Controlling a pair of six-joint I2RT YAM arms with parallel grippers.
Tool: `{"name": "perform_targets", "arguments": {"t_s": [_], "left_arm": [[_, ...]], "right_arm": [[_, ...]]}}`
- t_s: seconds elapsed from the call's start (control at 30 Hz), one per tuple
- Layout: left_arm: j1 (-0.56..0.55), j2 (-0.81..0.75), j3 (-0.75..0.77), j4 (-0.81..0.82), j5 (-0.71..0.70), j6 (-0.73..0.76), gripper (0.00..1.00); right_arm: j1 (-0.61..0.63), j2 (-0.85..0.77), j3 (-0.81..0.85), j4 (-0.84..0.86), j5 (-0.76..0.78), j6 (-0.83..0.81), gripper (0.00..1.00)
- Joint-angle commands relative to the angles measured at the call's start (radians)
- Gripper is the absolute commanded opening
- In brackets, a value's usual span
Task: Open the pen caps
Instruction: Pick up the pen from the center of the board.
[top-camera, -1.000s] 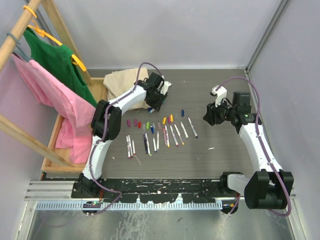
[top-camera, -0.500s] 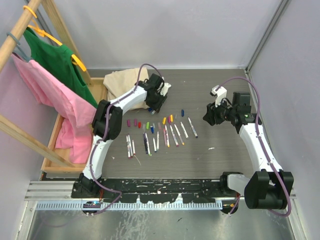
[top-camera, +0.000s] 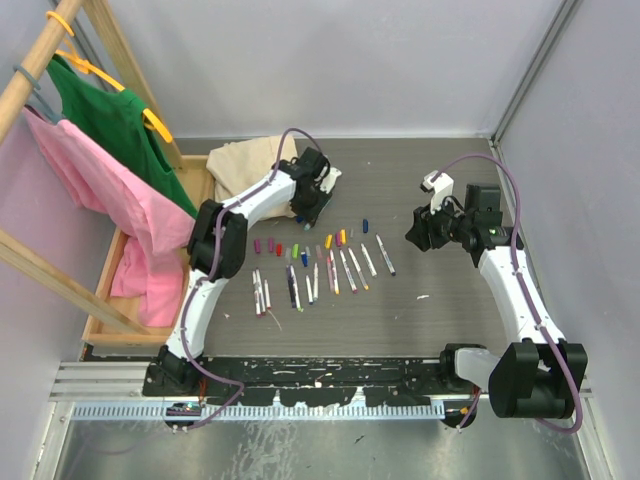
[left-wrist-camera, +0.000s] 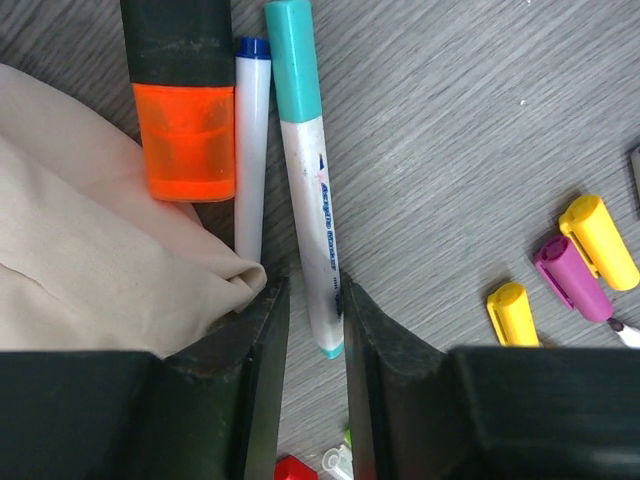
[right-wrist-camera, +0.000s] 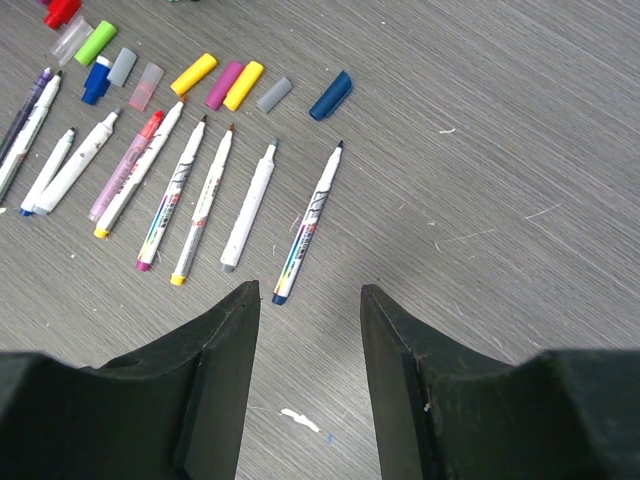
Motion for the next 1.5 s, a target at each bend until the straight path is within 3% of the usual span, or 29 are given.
{"name": "perform_targets", "arguments": {"t_s": [0.0, 0.37, 0.8, 0.97, 1.07, 1.2, 1.3, 1.47], "left_arm": [[-0.008, 0.022, 0.047, -0.059, -0.023, -0.019, 0.26], [-0.017, -0.074, -0.030, 0.040, 0.026, -0.056, 0.00], [-0.018, -0.432, -0.399, 0.385, 0.112, -0.167, 0.00], [-0.018, -0.614, -0.613, 0.607, 0.214, -0.272, 0.00], [-0.021, -0.735, -0.782, 0.803, 0.288, -0.370, 0.00], [-0.043, -0.889, -1.025, 1.103, 0.319, -0.509, 0.00], [-0.074, -0.976, -1.157, 1.286, 0.301, -0.590, 0.00], [-0.184, -1.080, -1.309, 1.507, 0.191, -0.643, 0.00]], "right_arm": [[-0.006, 0.001, 0.018, 0.005, -0.031, 0.000, 0.51], [-0.006, -0.010, 0.021, -0.004, -0.098, 0.020, 0.51], [-0.006, -0.051, 0.016, 0.004, -0.327, 0.052, 0.51], [-0.006, -0.070, 0.015, 0.064, -0.439, 0.108, 0.51], [-0.006, -0.092, 0.002, 0.181, -0.503, 0.216, 0.50], [-0.004, -0.095, -0.041, 0.498, -0.610, 0.526, 0.50], [0.005, -0.084, -0.095, 0.790, -0.626, 0.808, 0.51], [0.021, -0.096, -0.230, 1.233, -0.631, 1.086, 0.59]]}}
